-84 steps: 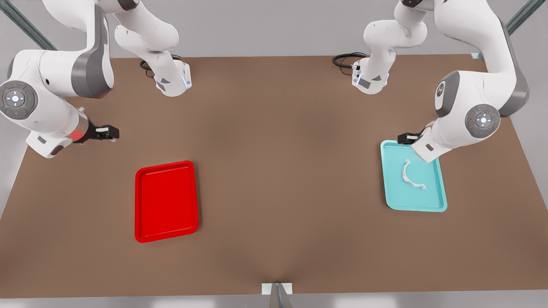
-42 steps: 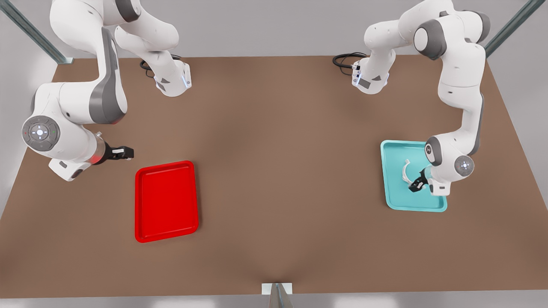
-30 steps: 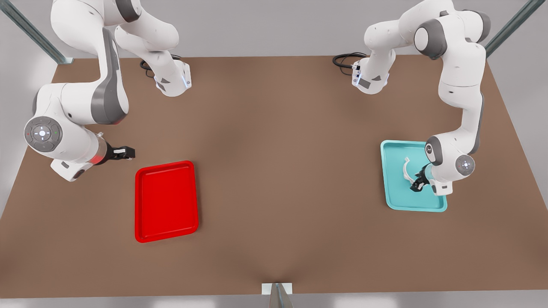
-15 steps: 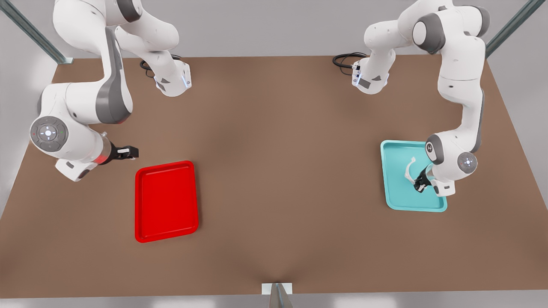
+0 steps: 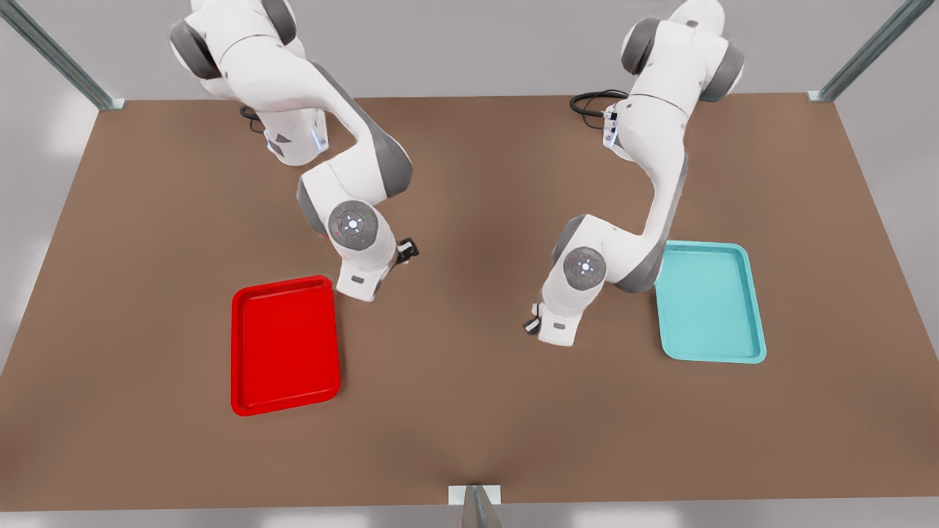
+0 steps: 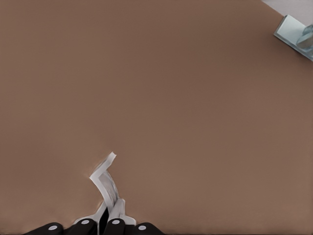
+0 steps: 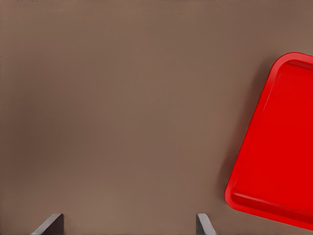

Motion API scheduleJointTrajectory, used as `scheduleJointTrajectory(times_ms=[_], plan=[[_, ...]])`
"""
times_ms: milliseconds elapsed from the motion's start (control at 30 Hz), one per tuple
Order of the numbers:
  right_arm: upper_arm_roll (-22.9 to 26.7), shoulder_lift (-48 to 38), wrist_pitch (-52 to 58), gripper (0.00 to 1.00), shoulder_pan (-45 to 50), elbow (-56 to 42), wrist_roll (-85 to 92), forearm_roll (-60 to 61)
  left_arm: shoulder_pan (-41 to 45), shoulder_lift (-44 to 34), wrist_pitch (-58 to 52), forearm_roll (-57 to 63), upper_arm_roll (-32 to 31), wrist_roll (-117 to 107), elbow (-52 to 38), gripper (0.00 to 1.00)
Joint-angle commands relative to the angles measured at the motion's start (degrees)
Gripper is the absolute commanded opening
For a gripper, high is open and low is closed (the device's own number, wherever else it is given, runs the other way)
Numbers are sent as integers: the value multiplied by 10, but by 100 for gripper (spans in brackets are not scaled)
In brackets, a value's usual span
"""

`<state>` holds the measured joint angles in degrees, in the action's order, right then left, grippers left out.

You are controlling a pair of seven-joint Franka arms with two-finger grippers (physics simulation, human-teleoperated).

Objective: Take the drainage pipe clamp from the left arm, pass it to the right arm, and place it in the plate on the right side

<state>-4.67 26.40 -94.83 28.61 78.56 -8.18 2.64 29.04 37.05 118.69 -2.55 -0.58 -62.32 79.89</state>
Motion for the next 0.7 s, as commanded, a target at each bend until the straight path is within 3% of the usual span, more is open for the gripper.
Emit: scheduleJointTrajectory(times_ms=[0,133,367,667], plan=[[0,2,-75,100,5,4,-230,7,7,14,-51,-1,-2,-520,-22,21],[0,-4,-121,100,4,41,-234,16,4,21,-43,-38,-6,-543,-31,21],[0,0,-170,100,0,74,-233,16,23,120,-43,-48,-47,-700,-173,21],[0,37,-281,100,47,112,-274,27,51,134,-31,-46,-48,-705,-199,21]])
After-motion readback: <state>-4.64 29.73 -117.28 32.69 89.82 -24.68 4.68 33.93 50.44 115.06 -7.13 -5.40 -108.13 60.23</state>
